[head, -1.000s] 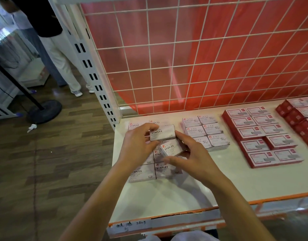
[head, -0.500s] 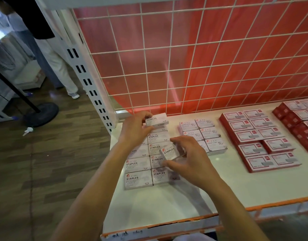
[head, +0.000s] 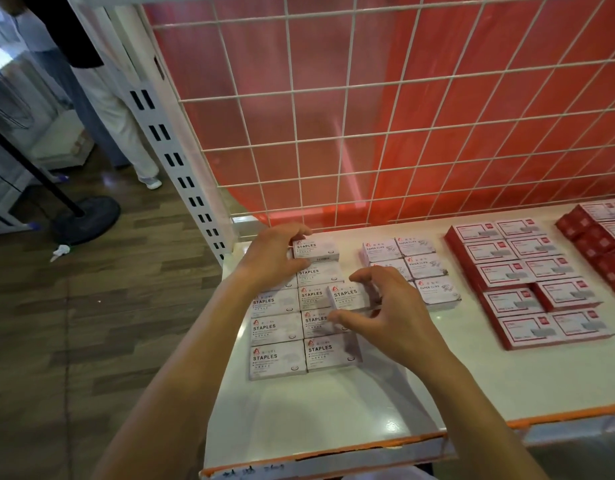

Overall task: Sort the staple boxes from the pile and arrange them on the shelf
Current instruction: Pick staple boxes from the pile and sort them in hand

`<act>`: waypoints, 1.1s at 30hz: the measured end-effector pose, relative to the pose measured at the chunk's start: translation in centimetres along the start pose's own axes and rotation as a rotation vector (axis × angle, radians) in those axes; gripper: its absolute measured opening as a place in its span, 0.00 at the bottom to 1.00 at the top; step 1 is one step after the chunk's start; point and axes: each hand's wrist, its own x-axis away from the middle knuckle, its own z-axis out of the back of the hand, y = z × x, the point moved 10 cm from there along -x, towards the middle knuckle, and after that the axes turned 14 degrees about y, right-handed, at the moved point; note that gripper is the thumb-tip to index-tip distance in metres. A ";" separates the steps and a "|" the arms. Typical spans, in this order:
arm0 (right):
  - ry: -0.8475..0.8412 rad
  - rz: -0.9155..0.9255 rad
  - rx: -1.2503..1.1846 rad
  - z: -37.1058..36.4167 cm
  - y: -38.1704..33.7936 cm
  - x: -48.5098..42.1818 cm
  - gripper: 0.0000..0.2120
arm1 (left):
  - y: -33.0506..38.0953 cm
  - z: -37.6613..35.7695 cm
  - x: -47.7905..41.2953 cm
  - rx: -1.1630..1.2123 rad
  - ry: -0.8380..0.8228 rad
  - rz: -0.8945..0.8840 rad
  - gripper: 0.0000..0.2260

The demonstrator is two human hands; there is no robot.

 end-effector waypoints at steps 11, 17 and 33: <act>0.010 -0.070 -0.035 -0.1 1.0 -0.4 0.30 | -0.4 -0.7 -0.5 -0.051 -0.116 -0.041 0.25; 0.044 -0.133 -0.145 0.3 1.3 -0.8 0.22 | 1.8 0.8 0.9 -0.068 -0.015 -0.118 0.28; 0.032 -0.144 -0.310 -1.7 0.9 -1.5 0.23 | 1.2 1.3 6.6 0.427 0.025 0.288 0.22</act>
